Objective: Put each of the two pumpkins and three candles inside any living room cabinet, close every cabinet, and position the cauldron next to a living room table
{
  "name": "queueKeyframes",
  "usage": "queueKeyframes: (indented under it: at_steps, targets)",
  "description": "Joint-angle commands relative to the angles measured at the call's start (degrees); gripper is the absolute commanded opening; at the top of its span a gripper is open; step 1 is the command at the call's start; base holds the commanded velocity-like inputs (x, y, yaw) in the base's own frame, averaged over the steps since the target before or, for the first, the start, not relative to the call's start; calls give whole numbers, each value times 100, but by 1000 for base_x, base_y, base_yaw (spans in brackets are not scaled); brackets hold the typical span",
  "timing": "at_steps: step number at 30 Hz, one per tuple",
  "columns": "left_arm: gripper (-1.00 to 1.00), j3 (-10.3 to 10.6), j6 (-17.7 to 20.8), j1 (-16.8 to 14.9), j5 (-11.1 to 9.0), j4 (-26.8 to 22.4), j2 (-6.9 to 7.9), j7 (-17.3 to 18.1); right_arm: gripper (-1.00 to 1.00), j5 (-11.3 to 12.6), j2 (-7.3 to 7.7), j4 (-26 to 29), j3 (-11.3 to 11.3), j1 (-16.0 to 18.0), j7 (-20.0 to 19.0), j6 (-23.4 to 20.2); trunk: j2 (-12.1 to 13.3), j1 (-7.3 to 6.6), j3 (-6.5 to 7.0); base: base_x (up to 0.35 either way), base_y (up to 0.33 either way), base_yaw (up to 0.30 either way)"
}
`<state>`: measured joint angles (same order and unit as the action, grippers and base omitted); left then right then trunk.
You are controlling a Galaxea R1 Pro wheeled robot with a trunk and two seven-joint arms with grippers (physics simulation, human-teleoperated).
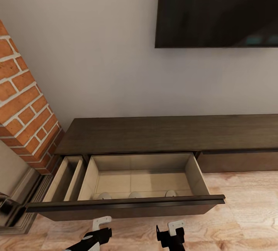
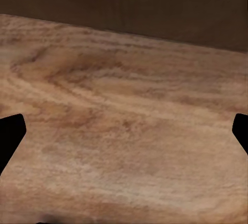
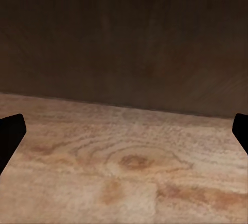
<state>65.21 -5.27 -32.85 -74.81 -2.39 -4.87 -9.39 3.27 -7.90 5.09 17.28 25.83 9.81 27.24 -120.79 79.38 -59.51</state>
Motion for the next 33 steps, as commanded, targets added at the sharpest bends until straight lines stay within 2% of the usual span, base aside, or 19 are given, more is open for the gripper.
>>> queueKeyframes:
  at_steps: [1,6,10,15,26,33]
  targets:
    - [100,0,0,-7,0,-3,1,-1,100,3,1,0,-2,0,4,0,0,0,0,0,0,0]
    - [100,21,-26,-35,35,-13,-23,-32,100,7,6,0,-10,4,11,0,0,0,0,0,0,0]
    - [100,33,-63,-58,226,-15,-39,-48,100,7,8,0,-13,14,12,0,0,0,0,0,0,0]
    - [100,29,-70,-77,615,-84,-48,-73,100,7,8,0,-13,18,12,0,0,0,0,0,0,0]
    - [100,15,-184,-116,670,-179,-54,-81,100,7,5,9,-14,32,12,25,0,0,0,0,0,3]
    - [100,1,-209,-121,666,-387,-64,-81,100,7,4,9,-14,36,12,26,0,0,0,0,0,175]
